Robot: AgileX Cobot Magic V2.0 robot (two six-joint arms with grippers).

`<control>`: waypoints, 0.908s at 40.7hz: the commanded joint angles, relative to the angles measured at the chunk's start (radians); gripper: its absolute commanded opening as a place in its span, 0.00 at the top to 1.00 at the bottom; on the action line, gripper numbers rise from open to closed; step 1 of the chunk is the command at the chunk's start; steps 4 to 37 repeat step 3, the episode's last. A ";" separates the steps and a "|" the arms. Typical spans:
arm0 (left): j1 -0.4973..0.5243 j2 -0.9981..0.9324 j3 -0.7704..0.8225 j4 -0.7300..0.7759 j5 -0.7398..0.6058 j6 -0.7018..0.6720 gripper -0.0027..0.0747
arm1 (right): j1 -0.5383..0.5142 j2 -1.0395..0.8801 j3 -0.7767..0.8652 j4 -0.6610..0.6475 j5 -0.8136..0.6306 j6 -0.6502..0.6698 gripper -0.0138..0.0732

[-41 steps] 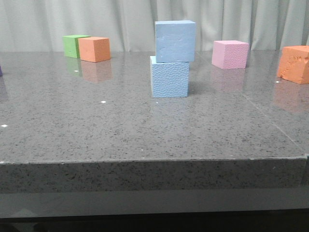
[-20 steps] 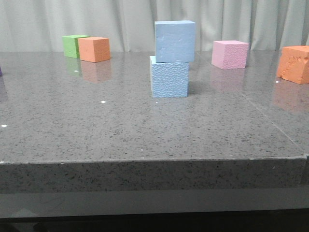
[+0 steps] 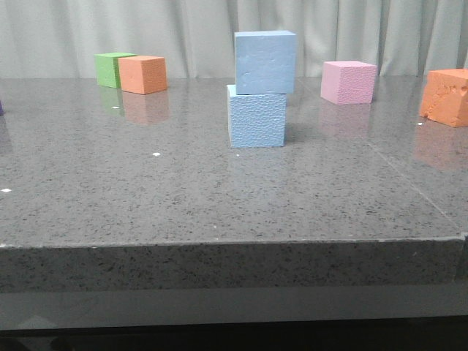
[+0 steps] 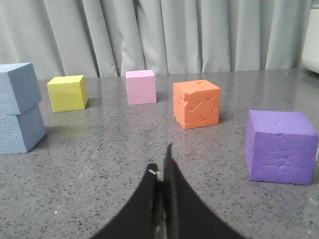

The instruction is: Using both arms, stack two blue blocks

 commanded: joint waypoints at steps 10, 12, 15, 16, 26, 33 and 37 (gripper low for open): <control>-0.007 -0.018 0.002 0.001 -0.079 0.000 0.99 | -0.004 -0.019 -0.005 -0.007 -0.070 0.000 0.92; -0.007 -0.018 0.002 0.001 -0.079 0.000 0.99 | -0.004 -0.019 -0.005 -0.007 -0.070 0.000 0.92; -0.007 -0.018 0.002 0.001 -0.079 0.000 0.99 | -0.004 -0.019 -0.005 -0.007 -0.070 0.000 0.92; -0.007 -0.018 0.002 0.001 -0.079 0.000 0.99 | -0.004 -0.019 -0.005 -0.007 -0.070 0.000 0.92; -0.007 -0.018 0.002 0.001 -0.079 0.000 0.99 | -0.004 -0.019 -0.005 -0.007 -0.070 0.000 0.92; -0.007 -0.018 0.002 0.001 -0.079 0.000 0.99 | -0.004 -0.019 -0.005 -0.007 -0.070 0.000 0.92; -0.007 -0.018 0.002 0.001 -0.079 0.000 0.99 | -0.004 -0.019 -0.005 -0.007 -0.070 0.000 0.92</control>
